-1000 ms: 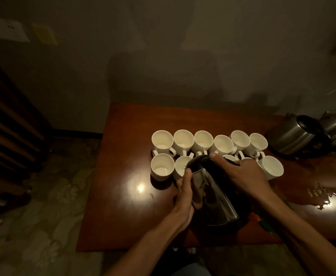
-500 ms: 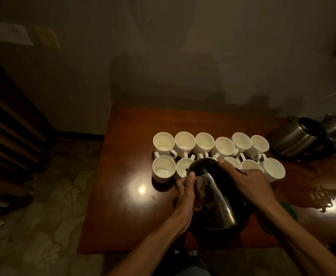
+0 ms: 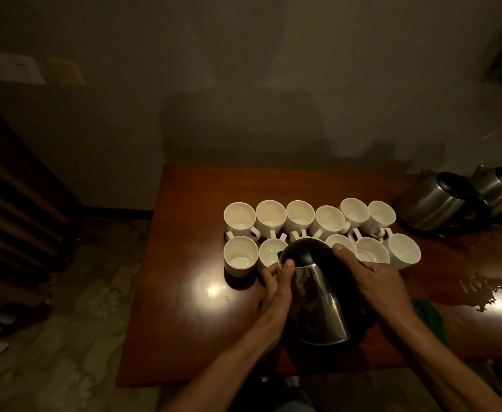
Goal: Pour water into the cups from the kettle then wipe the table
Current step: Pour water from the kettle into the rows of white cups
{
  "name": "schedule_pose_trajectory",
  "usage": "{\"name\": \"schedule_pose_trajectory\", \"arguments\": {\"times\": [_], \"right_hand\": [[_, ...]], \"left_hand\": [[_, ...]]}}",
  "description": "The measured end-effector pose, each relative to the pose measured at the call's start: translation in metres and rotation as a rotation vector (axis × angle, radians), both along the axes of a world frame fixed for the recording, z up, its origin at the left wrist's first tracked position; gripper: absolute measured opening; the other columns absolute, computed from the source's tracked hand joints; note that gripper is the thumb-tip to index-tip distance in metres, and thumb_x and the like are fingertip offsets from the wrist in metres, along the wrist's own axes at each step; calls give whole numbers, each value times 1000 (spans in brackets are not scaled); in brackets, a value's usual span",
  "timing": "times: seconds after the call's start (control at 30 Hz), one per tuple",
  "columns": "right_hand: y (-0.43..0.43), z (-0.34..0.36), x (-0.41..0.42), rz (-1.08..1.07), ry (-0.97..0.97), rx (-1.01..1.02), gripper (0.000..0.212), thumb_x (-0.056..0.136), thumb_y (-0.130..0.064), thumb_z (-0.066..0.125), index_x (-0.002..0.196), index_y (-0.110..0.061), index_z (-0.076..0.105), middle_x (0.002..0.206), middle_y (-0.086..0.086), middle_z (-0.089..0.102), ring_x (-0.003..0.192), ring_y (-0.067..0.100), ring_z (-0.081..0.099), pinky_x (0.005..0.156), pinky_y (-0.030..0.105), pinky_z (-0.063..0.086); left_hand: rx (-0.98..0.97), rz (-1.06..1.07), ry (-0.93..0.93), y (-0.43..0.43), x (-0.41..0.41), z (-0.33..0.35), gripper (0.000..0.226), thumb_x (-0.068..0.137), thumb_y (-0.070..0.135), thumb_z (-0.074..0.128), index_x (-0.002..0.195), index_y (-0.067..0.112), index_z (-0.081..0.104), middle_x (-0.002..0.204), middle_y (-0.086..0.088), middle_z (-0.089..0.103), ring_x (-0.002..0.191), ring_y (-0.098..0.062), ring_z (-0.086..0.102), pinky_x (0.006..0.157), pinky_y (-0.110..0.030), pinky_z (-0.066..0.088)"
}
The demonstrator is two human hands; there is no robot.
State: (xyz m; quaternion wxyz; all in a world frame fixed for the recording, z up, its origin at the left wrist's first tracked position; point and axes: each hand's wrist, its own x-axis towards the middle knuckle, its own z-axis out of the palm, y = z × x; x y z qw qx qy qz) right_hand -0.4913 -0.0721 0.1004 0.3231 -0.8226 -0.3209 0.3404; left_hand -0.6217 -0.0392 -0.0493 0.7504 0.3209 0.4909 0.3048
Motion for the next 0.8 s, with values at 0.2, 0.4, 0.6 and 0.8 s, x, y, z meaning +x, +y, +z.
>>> {"name": "schedule_pose_trajectory", "arguments": {"times": [0.2,0.4,0.6,0.8], "right_hand": [[0,6,-6,48,44,56,56,84,-60,62,72,-5,68,67,5,68,61,17,62,50,21,37],[3,10,-17,96,54,70,51,83,-62,63,60,-16,63,57,-3,63,57,13,59,51,23,37],[7,1,-32,126,74,88,58,79,-67,66,64,-11,69,60,1,69,60,17,65,54,28,43],[15,-3,-47,148,75,74,54,81,-65,67,56,-18,60,46,-7,60,44,4,55,45,19,35]], "left_hand": [[21,15,1,1,-7,11,78,59,97,56,124,58,38,132,3,57,127,-25,54,111,-55,40],[24,68,-64,1,-22,24,76,57,85,57,119,47,37,128,5,55,119,-19,57,99,-40,48],[29,111,-19,1,-41,25,66,68,83,54,121,48,36,131,1,55,120,-23,58,107,-50,47],[30,114,6,6,-59,21,80,74,77,48,139,33,28,127,-1,56,114,-22,62,99,-44,53]]}}
